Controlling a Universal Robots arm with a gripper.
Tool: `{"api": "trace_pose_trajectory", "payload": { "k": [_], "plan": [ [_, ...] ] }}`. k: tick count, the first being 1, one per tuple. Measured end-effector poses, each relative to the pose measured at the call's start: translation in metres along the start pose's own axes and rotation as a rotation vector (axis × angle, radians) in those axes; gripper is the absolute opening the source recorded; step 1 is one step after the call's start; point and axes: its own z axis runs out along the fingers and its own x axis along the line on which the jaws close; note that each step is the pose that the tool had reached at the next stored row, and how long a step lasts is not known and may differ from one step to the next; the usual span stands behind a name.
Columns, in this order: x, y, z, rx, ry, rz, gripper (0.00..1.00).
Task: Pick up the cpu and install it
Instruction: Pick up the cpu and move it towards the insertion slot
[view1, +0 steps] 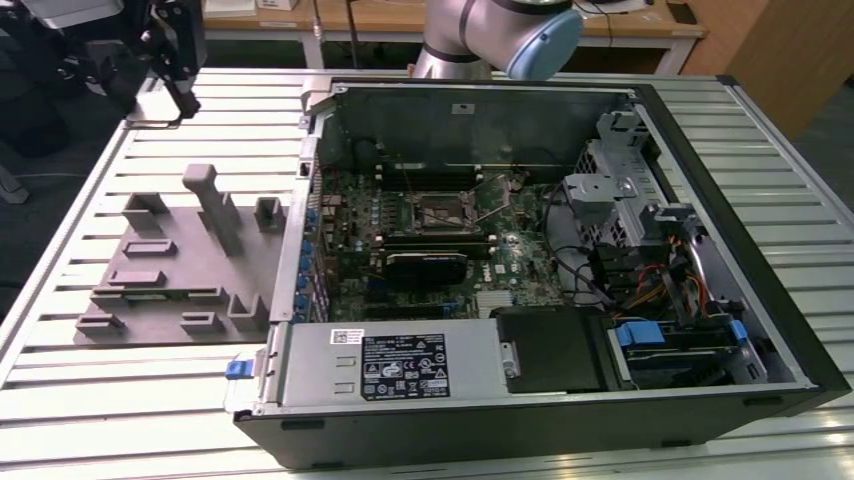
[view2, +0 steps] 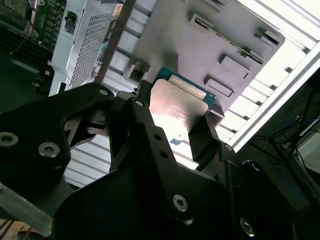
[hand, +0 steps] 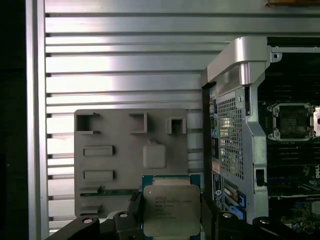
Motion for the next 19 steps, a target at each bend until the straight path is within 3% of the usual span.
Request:
{"api": "trace_pose_trajectory", "payload": {
  "k": [19],
  "plan": [
    [-0.0322, 0.0016, 0.0021, 0.0, 0.0, 0.0, 0.55]
  ]
}}
